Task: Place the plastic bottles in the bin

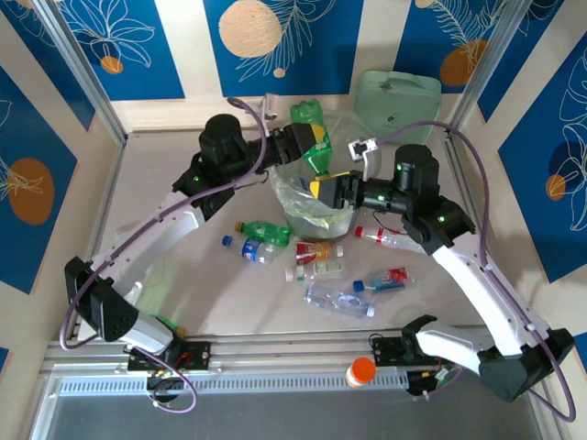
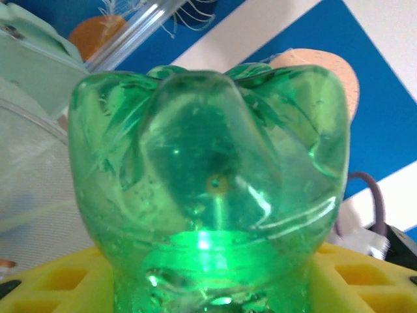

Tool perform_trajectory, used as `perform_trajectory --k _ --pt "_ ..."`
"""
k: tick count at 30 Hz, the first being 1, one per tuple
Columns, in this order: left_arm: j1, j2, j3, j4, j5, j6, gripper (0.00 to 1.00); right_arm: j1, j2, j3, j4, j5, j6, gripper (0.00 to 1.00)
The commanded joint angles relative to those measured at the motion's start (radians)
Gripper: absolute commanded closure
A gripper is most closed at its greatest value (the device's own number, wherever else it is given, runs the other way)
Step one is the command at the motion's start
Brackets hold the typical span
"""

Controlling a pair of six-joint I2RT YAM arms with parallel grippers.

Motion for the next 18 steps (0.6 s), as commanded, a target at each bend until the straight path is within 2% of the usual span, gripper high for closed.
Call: perform_trajectory --k 1,4,8,13,18 --pt "0.000 0.045 0.106 -0.202 -0.086 0.092 0.56 -0.008 -0.082 0.080 -0.192 0.225 -0.064 0.34" --pt "0.000 0.117 0.204 -0.292 -0.136 0.133 0.58 -0.009 -0.143 0.110 -0.345 0.472 -0.038 0.33" --pt "-0.002 0.231 0.349 -0.423 -0.199 0.154 0.65 -0.015 -0.230 0.102 -0.434 0.614 -0.068 0.34" --pt "-0.017 0.384 0.527 -0.579 -0.273 0.161 0.64 -0.013 -0.315 0.084 -0.516 0.710 -0.056 0.36" --pt "-0.047 0.526 0.681 -0.739 -0.309 0.134 0.66 -0.014 -0.315 0.121 -0.648 0.663 -0.018 0.38"
